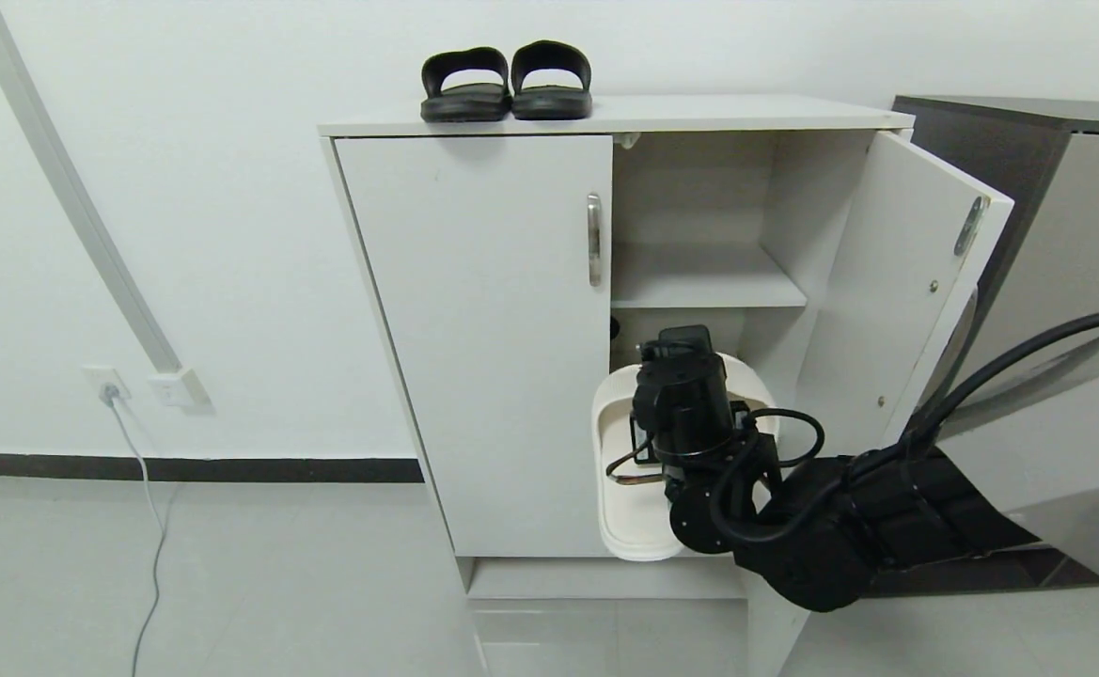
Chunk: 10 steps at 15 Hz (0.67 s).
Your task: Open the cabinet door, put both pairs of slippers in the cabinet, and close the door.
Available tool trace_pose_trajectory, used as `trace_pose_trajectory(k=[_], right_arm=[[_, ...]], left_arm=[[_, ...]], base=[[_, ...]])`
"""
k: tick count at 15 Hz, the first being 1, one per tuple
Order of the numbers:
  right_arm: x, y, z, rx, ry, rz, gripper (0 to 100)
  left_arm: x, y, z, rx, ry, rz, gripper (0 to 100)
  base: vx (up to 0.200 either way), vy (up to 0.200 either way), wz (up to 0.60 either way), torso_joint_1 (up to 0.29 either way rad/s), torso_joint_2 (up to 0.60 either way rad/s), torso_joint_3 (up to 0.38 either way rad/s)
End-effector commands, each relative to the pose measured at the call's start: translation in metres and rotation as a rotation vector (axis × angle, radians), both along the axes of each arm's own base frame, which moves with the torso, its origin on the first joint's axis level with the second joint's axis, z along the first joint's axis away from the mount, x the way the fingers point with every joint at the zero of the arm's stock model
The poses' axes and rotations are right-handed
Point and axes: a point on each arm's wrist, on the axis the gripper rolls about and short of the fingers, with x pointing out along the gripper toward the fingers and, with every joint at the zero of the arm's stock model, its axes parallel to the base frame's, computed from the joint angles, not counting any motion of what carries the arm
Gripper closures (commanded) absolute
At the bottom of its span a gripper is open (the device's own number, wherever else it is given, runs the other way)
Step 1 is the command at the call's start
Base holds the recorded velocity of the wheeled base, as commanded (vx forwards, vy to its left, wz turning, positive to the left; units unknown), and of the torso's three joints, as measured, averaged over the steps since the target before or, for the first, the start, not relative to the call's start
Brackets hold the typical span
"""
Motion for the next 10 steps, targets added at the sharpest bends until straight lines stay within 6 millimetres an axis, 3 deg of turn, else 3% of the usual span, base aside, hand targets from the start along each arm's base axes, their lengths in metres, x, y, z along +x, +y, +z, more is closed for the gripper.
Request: trace_pose_trajectory(k=[1,10], right_arm=[[-0.004,-0.011,0.0,-0.006,0.01,-0.018,100],[-0.032,-0.044,-0.01,-0.064,0.071,-0.048,100]], left_arm=[[0.0,0.0,0.0,0.0,0.004,0.0,100],[0.0,0.0,0.0,0.0,0.002,0.0,100]], base=[[0.0,0.0,0.0,0.0,0.0,0.0],[0.0,0.0,0.0,0.0,0.0,0.0]])
